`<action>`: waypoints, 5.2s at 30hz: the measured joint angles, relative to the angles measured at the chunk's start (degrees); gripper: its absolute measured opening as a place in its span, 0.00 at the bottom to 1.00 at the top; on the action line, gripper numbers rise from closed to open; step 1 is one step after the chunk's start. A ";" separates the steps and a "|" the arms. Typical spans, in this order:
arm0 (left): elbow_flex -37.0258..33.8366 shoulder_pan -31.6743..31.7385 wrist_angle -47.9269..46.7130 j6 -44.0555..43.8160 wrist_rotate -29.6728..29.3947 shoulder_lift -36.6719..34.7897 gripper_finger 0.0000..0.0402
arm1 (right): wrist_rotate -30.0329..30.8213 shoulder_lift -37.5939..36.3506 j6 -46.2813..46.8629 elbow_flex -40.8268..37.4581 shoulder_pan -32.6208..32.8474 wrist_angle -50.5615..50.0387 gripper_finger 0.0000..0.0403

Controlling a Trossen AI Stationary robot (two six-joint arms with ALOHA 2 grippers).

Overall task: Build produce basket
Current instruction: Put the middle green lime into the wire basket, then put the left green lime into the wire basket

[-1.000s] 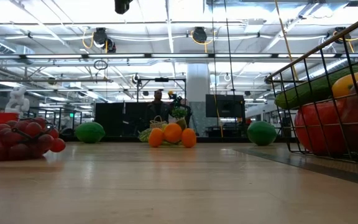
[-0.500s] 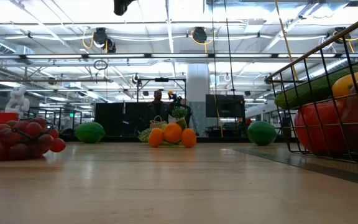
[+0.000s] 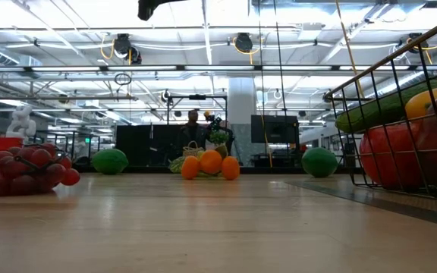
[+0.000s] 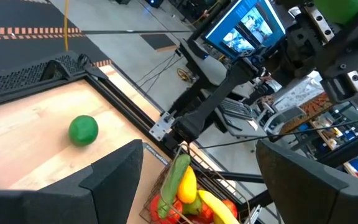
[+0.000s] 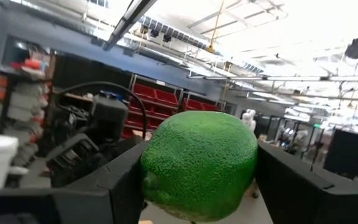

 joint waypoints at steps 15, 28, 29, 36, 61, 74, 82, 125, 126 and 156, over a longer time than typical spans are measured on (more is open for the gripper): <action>0.00 0.00 0.03 -2.41 -4.29 0.00 0.77 | 0.11 -1.06 -7.74 0.00 0.02 -0.65 0.63; 0.02 0.81 -1.66 2.11 -4.34 0.04 0.77 | 0.09 -9.64 33.50 0.02 3.78 -27.97 0.63; 0.02 0.98 -2.11 2.77 -4.32 0.05 0.77 | 0.09 -9.91 35.66 0.02 4.87 -29.41 0.63; 0.02 3.62 -5.20 4.29 -3.86 0.13 0.77 | 0.22 -8.99 45.12 0.02 12.82 -33.86 0.63; 0.02 2.82 -22.59 7.48 9.15 0.13 0.77 | -27.17 -5.57 103.20 0.02 24.02 -81.15 0.63; 0.02 1.94 -23.61 10.29 7.57 0.13 0.77 | -40.86 -0.74 118.35 0.02 24.00 -90.99 0.67; 0.02 1.94 -23.62 11.50 6.06 0.13 0.77 | -42.48 0.81 113.68 0.02 24.13 -94.75 0.87; 0.00 20.10 -41.51 0.38 -5.92 13.36 0.98 | -32.10 -6.88 51.12 0.02 -14.83 -71.34 0.85; 0.00 20.70 -41.97 1.69 -6.54 13.27 0.97 | -32.71 -6.88 50.83 0.02 -15.14 -71.36 0.85; 0.02 38.12 -44.42 63.16 -16.86 30.47 0.98 | -32.54 -2.84 63.87 0.02 -15.78 -57.22 0.85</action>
